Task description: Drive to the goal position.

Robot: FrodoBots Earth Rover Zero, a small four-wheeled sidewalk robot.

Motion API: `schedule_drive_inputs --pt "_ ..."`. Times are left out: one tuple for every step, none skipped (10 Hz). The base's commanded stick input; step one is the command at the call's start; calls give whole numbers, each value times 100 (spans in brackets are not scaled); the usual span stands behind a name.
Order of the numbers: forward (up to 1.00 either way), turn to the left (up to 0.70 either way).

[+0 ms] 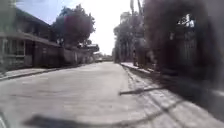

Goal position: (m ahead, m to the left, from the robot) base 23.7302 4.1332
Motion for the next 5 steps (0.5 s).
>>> schedule_drive_inputs --pt "100 3" --pt "100 3" --pt "100 3" --pt "100 3" --pt "100 3"
